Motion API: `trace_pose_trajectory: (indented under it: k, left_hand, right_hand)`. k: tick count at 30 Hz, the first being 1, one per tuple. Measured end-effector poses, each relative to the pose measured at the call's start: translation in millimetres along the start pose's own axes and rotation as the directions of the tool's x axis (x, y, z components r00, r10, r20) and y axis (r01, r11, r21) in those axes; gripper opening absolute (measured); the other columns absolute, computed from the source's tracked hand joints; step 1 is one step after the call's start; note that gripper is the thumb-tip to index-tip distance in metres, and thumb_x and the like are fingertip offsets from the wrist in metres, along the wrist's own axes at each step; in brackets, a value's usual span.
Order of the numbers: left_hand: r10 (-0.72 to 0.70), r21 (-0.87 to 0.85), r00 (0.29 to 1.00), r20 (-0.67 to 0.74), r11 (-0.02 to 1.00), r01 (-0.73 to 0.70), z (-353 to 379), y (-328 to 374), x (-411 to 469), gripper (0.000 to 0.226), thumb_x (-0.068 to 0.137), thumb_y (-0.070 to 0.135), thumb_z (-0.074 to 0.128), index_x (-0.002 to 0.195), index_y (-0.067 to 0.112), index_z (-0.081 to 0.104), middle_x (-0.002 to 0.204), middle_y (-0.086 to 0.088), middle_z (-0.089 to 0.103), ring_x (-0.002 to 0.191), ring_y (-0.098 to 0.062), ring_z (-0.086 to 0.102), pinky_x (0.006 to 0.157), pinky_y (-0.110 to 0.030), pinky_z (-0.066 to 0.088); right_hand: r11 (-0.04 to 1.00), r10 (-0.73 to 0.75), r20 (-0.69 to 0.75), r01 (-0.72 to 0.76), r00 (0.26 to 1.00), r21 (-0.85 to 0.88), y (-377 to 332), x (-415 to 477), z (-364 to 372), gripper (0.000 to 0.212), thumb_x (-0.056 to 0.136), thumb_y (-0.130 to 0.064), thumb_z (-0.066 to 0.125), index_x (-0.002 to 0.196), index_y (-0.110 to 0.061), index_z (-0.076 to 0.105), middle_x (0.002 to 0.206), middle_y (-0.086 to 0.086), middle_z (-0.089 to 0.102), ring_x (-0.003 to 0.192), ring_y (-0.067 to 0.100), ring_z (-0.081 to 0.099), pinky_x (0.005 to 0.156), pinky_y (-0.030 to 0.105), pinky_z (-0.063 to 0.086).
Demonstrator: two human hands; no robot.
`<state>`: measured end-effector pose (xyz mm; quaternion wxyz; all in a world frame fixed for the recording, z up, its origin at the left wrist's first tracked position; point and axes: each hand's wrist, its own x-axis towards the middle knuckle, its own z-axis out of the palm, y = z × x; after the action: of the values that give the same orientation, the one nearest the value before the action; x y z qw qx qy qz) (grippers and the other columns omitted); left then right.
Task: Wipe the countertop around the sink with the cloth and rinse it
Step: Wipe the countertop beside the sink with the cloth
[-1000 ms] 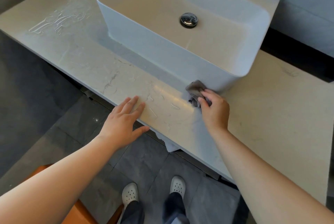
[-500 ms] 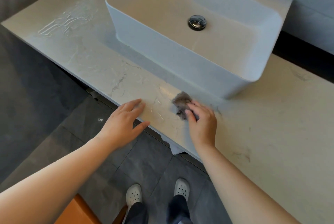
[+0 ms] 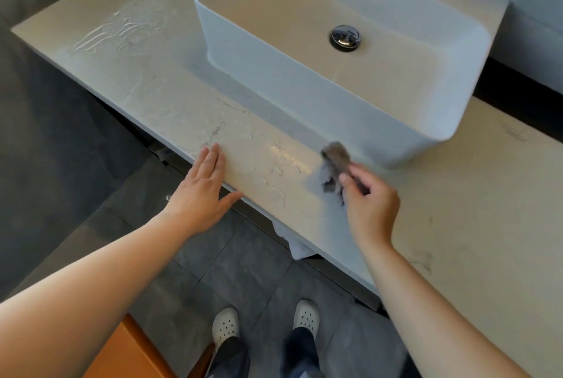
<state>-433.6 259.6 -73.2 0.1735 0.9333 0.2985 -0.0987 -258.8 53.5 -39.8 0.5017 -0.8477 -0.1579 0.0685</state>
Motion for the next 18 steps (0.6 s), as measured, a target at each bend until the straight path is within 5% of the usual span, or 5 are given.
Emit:
trace_pose_trajectory:
  k: [3, 7, 14, 18]
  left_hand:
    - [0.001, -0.004, 1.0, 0.028, 1.0, -0.001, 1, -1, 0, 0.091, 0.087, 0.064, 0.028, 0.149, 0.01, -0.011, 0.155, -0.004, -0.022, 0.141, -0.017, -0.024, 0.118, -0.034, -0.004]
    - [0.007, 0.033, 0.999, 0.051, 0.999, -0.008, 0, -3, 0, 0.092, 0.084, 0.068, 0.022, 0.147, 0.012, -0.015, 0.154, -0.003, -0.026, 0.141, -0.017, -0.026, 0.118, -0.034, -0.005]
    - [-0.017, 0.057, 0.999, 0.049, 0.998, 0.014, 9, -2, 1, 0.098, 0.077, 0.079, 0.004, 0.145, 0.013, -0.022, 0.151, -0.003, -0.033, 0.139, -0.02, -0.031, 0.118, -0.04, -0.004]
    - [-0.021, 0.072, 0.998, 0.067, 0.997, 0.016, 12, -1, 3, 0.099, 0.071, 0.079, -0.004, 0.143, 0.014, -0.027, 0.148, -0.003, -0.039, 0.136, -0.02, -0.036, 0.117, -0.042, -0.009]
  right_hand:
    - [0.992, -0.014, -0.018, 0.012, 1.0, -0.126, 10, 33, 2, 0.026, 0.084, -0.008, 0.068, 0.11, -0.007, 0.07, 0.112, 0.004, 0.07, 0.096, 0.009, 0.063, 0.084, 0.003, 0.04]
    - [0.961, -0.082, 0.044, 0.09, 0.996, -0.263, 31, 44, 18, 0.029, 0.083, -0.01, 0.067, 0.112, -0.008, 0.07, 0.122, 0.007, 0.066, 0.109, 0.025, 0.061, 0.098, 0.03, 0.044]
    - [0.923, -0.171, 0.029, 0.17, 0.985, -0.345, 36, 40, 38, 0.028, 0.087, -0.012, 0.064, 0.114, -0.008, 0.068, 0.125, 0.01, 0.063, 0.109, 0.033, 0.056, 0.096, 0.029, 0.036]
    - [0.903, -0.212, 0.177, 0.262, 0.961, -0.34, 31, 43, 44, 0.031, 0.088, -0.013, 0.062, 0.118, -0.013, 0.067, 0.128, 0.003, 0.062, 0.11, 0.029, 0.055, 0.094, 0.021, 0.032]
